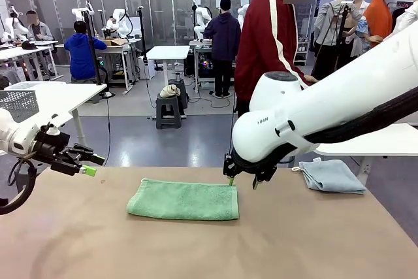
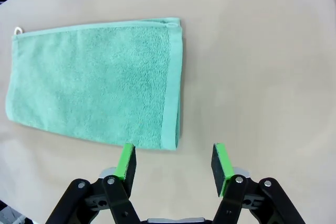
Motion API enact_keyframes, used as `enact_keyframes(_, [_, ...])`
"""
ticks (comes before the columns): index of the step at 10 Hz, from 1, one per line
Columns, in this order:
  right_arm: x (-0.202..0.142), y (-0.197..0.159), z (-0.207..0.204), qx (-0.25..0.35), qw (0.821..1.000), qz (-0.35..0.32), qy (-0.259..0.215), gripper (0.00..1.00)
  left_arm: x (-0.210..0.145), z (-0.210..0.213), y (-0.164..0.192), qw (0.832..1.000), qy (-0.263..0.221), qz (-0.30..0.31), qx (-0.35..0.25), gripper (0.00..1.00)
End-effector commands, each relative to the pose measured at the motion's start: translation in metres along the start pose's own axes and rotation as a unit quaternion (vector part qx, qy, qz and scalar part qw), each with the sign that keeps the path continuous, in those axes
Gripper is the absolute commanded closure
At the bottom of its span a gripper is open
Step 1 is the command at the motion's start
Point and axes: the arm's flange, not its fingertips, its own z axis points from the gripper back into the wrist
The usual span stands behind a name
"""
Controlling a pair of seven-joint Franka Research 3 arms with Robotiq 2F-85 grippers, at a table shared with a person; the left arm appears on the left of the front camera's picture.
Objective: Fold the towels and place them in the basket.
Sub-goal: When a person lays out a Towel with hook on the table, fold it in half twice.
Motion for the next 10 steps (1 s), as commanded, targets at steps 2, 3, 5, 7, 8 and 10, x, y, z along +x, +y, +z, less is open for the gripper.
enact_keyframes(2, [-0.007, 0.008, -0.046, -0.018, 0.999, -0.017, -0.041, 0.27, 0.001, 0.002, 0.003, 1.0, 0.0, -0.004, -0.008, 0.19])
enact_keyframes(3, [-0.009, 0.01, -0.054, -0.021, 0.999, -0.017, -0.047, 0.27, 0.001, 0.002, 0.003, 1.0, 0.0, -0.004, -0.008, 0.19])
enact_keyframes(5, [-0.011, 0.016, -0.071, -0.02, 0.999, -0.017, -0.046, 0.27, 0.001, 0.002, 0.003, 1.0, 0.0, -0.004, -0.008, 0.19])
enact_keyframes(7, [-0.01, 0.024, -0.079, -0.032, 0.998, -0.02, -0.048, 0.27, 0.001, 0.002, 0.003, 1.0, 0.0, -0.004, -0.008, 0.19])
enact_keyframes(8, [-0.006, 0.027, -0.083, -0.033, 0.998, -0.02, -0.049, 0.27, 0.001, 0.002, 0.003, 1.0, 0.0, -0.004, -0.008, 0.19])
enact_keyframes(10, [0.004, 0.033, -0.093, -0.04, 0.998, -0.023, -0.043, 0.27, 0.001, 0.002, 0.003, 1.0, 0.0, -0.004, -0.008, 0.19])
